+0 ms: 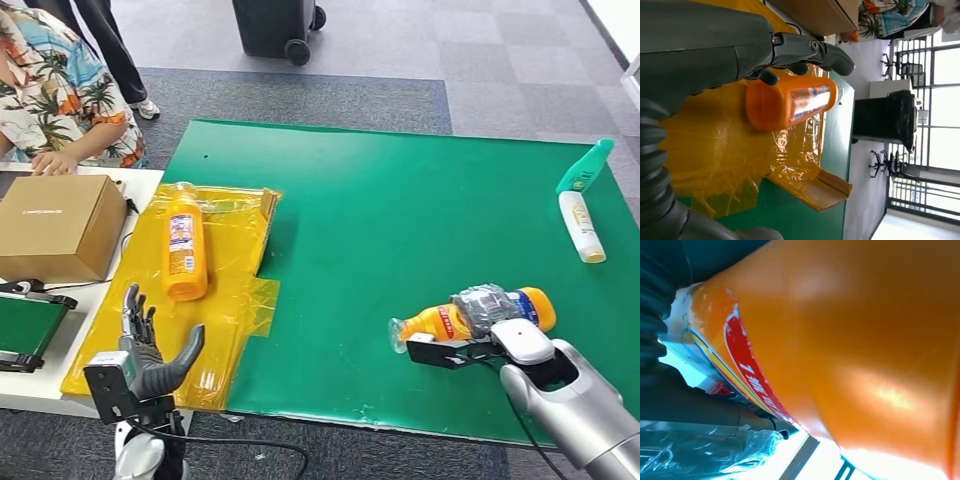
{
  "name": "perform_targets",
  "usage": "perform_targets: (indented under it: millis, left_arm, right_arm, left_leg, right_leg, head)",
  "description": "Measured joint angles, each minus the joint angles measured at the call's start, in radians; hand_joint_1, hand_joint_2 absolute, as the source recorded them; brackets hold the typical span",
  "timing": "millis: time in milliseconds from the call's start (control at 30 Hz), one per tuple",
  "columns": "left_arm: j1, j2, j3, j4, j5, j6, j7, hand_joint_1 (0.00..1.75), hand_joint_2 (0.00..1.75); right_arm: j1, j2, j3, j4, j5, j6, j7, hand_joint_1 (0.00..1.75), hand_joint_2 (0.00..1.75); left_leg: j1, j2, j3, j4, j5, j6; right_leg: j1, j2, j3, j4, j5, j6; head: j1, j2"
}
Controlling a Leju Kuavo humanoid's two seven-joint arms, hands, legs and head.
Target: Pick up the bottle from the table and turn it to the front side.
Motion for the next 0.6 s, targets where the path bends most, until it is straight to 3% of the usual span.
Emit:
perform_targets:
  millis: [200,433,600]
  left_arm:
    - [0.004,-0.007,0.005,-0.011,-0.008,-0.001,0.003,0.0,1.75]
    - [0.0,-0.006,-0.011,-0.012,-0.015,-0.002,0.005,0.0,1.75]
    - [-0.021,0.012,-0.049,-0.013,0.0,-0.033,0.005,0.0,1.75]
  right_arm:
    - [0.044,0.087,-0.071,-0.016,-0.065,-0.19,-0.052,1.75,1.75]
    - [0.148,0.245,-0.175,-0.128,-0.267,-0.442,-0.213,1.75,1.75]
    - [0.209,0.343,-0.213,-0.206,-0.425,-0.535,-0.331,1.75,1.75]
  left_leg:
    - [0.001,0.0,0.0,0.0,0.0,0.0]
    - [0.001,0.0,0.0,0.0,0.0,0.0]
    - [0.001,0.0,0.0,0.0,0.0,0.0]
  right_leg:
    - [0.001,0.0,0.0,0.0,0.0,0.0]
    - [0.001,0.0,-0.001,0.0,-0.001,-0.001]
    - [0.001,0.0,-0.001,0.0,-0.001,-0.001]
  head:
    - [0.0,0.0]
    - [0.0,0.0]
    - [0.0,0.0]
